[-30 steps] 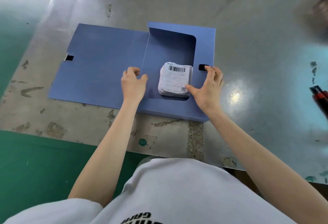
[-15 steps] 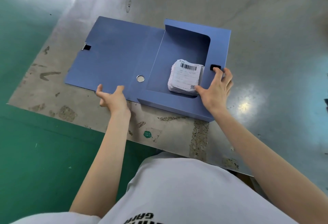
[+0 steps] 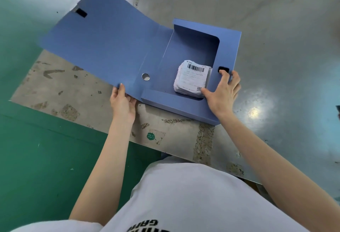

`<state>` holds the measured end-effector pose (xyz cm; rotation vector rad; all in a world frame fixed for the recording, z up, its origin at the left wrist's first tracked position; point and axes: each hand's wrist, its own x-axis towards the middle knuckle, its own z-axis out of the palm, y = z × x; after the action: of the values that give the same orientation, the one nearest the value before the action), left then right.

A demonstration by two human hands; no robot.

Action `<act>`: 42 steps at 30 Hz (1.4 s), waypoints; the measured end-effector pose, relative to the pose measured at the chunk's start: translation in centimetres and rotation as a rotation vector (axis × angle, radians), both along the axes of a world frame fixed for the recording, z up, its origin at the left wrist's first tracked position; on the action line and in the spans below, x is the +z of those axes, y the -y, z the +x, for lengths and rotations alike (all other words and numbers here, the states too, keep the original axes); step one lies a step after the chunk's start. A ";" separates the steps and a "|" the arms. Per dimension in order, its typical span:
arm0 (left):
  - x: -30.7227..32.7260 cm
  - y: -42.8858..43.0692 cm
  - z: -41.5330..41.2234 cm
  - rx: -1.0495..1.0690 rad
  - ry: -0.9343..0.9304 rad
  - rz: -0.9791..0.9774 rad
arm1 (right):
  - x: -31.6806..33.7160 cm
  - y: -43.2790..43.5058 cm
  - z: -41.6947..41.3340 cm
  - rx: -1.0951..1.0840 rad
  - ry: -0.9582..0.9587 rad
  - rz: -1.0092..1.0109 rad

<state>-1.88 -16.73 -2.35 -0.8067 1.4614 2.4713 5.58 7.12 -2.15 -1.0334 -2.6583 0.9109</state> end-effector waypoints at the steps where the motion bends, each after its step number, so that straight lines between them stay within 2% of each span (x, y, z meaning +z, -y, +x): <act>1: 0.0 -0.1 0.1 -0.006 -0.016 0.014 | 0.0 0.0 0.0 0.000 0.000 -0.001; 7: 0.1 -0.5 1.2 -0.050 -0.108 0.052 | 0.2 0.0 0.0 -0.003 0.008 -0.019; 16: 0.3 -0.9 1.9 -0.078 -0.104 -0.033 | 0.2 -0.2 0.1 -0.006 0.001 -0.057; 21: -0.3 -1.1 2.3 -0.131 -0.183 -0.105 | 0.2 -0.4 0.1 -0.024 -0.018 -0.101; 29: -0.6 -0.9 2.6 -0.232 -0.255 -0.226 | 0.4 -0.9 0.6 -0.088 -0.198 -0.312; 34: -0.8 -0.8 2.7 -0.285 -0.284 -0.320 | 0.5 -1.4 1.0 -0.183 -0.342 -0.557; 42: -1.9 -0.8 3.2 -0.290 -0.341 -0.474 | 0.8 -2.0 1.0 -0.284 -0.430 -0.773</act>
<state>1.30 -15.97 -4.22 -0.2013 2.1545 2.1417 6.54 9.13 -1.39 -1.1228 -1.7577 1.8904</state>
